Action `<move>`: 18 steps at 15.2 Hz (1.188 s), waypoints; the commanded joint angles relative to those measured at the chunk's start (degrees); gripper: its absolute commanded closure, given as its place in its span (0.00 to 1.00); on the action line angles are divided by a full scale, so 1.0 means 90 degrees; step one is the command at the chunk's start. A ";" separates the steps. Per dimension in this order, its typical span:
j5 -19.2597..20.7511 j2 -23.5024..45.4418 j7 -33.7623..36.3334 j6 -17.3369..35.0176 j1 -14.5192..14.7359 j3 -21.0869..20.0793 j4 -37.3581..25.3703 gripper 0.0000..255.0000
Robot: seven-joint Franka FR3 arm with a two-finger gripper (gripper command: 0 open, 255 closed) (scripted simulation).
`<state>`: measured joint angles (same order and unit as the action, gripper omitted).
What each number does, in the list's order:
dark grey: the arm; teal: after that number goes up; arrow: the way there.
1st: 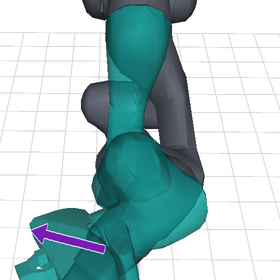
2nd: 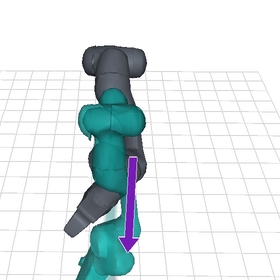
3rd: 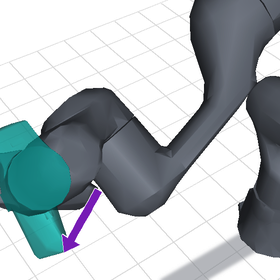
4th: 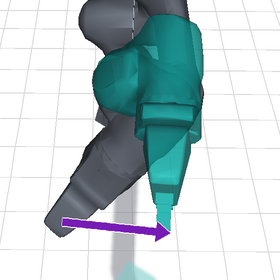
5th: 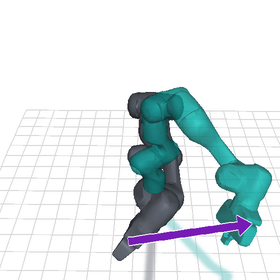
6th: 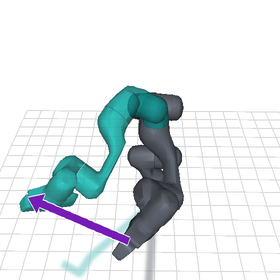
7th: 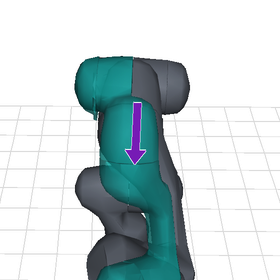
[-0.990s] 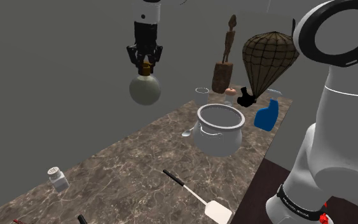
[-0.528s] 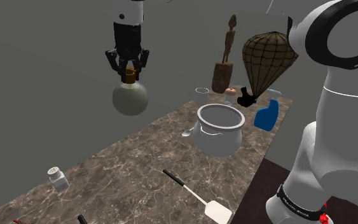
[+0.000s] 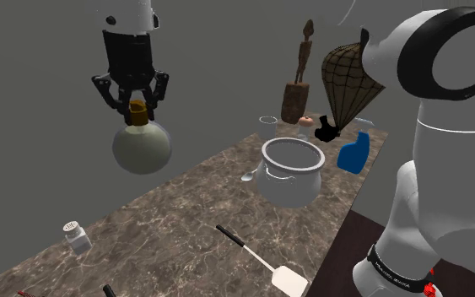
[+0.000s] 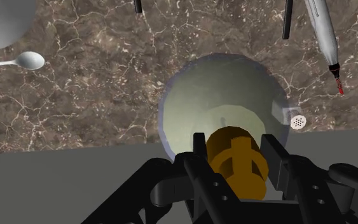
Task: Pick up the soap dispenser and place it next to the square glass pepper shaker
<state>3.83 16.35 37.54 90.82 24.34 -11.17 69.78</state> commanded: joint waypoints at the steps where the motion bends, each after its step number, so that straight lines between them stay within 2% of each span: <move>1: 0.0083 0.0147 0.0304 -0.0061 0.0223 -0.0093 -0.0203 1.00; 6: 0.0347 0.0861 0.0937 -0.0442 0.0824 -0.0255 -0.1262 1.00; 18: 0.0239 0.0386 0.0958 0.0862 0.0655 -0.0253 0.0513 1.00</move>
<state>6.02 19.95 46.22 97.51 30.38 -13.48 73.26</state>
